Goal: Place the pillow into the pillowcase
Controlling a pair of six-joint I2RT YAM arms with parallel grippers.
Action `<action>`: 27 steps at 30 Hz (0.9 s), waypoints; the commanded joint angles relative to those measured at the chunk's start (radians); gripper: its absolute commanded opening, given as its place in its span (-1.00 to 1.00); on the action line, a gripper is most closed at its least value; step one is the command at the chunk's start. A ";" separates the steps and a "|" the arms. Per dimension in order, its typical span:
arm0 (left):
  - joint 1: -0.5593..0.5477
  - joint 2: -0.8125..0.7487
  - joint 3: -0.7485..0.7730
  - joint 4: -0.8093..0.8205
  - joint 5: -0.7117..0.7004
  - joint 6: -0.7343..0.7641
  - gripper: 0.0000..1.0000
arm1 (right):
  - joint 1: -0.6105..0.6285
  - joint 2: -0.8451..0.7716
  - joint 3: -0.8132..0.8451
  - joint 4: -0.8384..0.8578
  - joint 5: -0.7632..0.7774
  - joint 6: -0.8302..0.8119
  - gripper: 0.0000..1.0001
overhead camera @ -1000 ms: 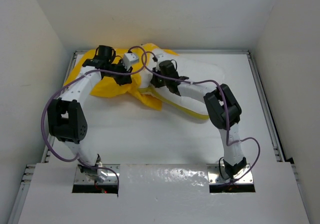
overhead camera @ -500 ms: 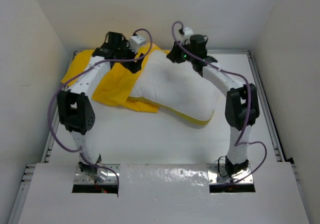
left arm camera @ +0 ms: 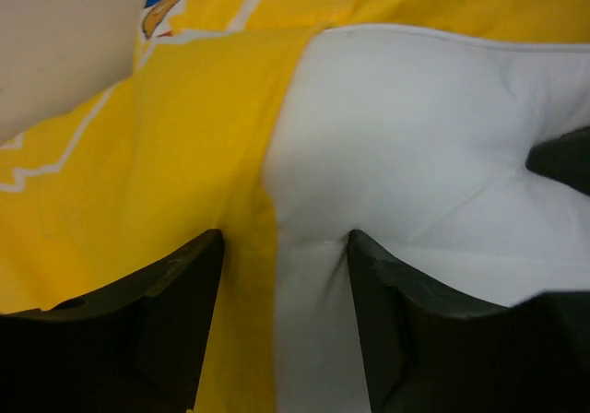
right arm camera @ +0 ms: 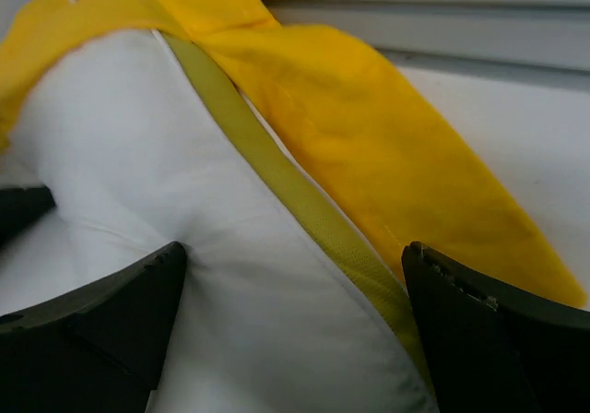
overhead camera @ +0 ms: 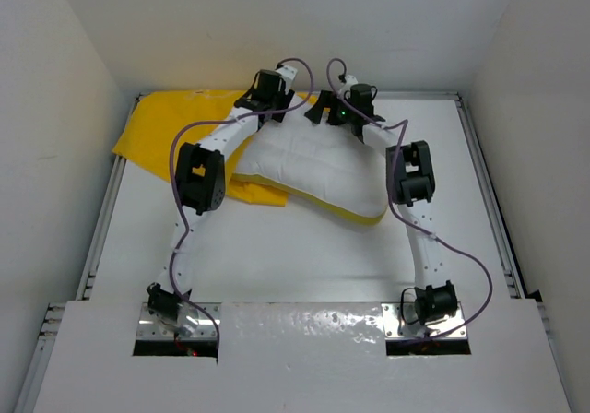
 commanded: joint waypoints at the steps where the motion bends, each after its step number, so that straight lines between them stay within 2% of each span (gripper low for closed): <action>1: 0.013 -0.022 -0.011 0.046 -0.141 0.004 0.06 | 0.033 0.010 0.039 0.032 -0.066 0.015 0.98; 3: 0.013 -0.029 -0.034 0.046 -0.144 0.012 -0.07 | 0.056 -0.004 -0.013 0.015 -0.104 -0.031 0.93; 4: 0.013 -0.032 -0.061 0.047 -0.153 0.015 -0.26 | 0.062 -0.016 -0.041 0.006 -0.121 -0.043 0.78; 5: 0.016 -0.034 -0.077 0.060 -0.170 0.015 -0.41 | 0.068 -0.049 -0.103 0.006 -0.143 -0.053 0.36; 6: 0.019 -0.034 -0.091 0.061 -0.184 0.004 -0.60 | 0.074 -0.073 -0.139 0.010 -0.146 -0.060 0.10; 7: 0.024 -0.032 -0.092 0.049 -0.187 -0.002 -0.86 | 0.076 -0.097 -0.177 0.018 -0.147 -0.063 -0.28; 8: 0.036 -0.032 -0.092 0.040 -0.187 -0.012 -0.97 | 0.076 -0.149 -0.259 0.030 -0.144 -0.062 -0.92; 9: 0.040 -0.043 -0.094 0.032 -0.185 -0.028 -1.00 | 0.077 -0.177 -0.300 0.045 -0.144 -0.057 -1.00; 10: 0.051 -0.049 -0.095 0.020 -0.172 -0.032 -1.00 | 0.076 -0.206 -0.343 0.079 -0.146 -0.059 -1.00; 15: 0.056 -0.172 -0.121 -0.044 -0.049 0.009 -1.00 | 0.092 -0.405 -0.573 0.082 -0.193 -0.086 -1.00; 17: 0.054 -0.236 -0.146 -0.118 0.115 0.081 -1.00 | 0.118 -0.502 -0.690 0.075 -0.209 -0.114 -1.00; 18: 0.054 -0.253 -0.152 -0.185 0.243 0.121 -1.00 | 0.129 -0.531 -0.725 0.056 -0.224 -0.126 -0.90; 19: 0.054 -0.262 -0.157 -0.222 0.304 0.165 -0.99 | 0.140 -0.556 -0.781 0.044 -0.236 -0.136 -0.67; 20: 0.054 -0.271 -0.158 -0.274 0.363 0.295 -0.88 | 0.154 -0.579 -0.798 0.027 -0.252 -0.149 -0.33; 21: 0.054 -0.275 -0.160 -0.349 0.419 0.341 -0.58 | 0.154 -0.608 -0.811 0.012 -0.291 -0.142 -0.03; 22: 0.054 -0.276 -0.163 -0.359 0.413 0.362 -0.42 | 0.154 -0.617 -0.820 0.012 -0.298 -0.124 0.42; 24: 0.054 -0.275 -0.174 -0.321 0.337 0.333 -0.10 | 0.133 -0.630 -0.823 0.039 -0.278 -0.058 0.64; 25: 0.054 -0.273 -0.174 -0.304 0.320 0.322 0.00 | 0.116 -0.627 -0.811 0.048 -0.263 -0.042 0.86; 26: 0.054 -0.269 -0.174 -0.284 0.303 0.302 0.04 | 0.111 -0.624 -0.802 0.055 -0.243 -0.025 0.96; 27: 0.053 -0.265 -0.174 -0.258 0.290 0.299 0.09 | 0.108 -0.611 -0.788 0.049 -0.223 -0.027 0.98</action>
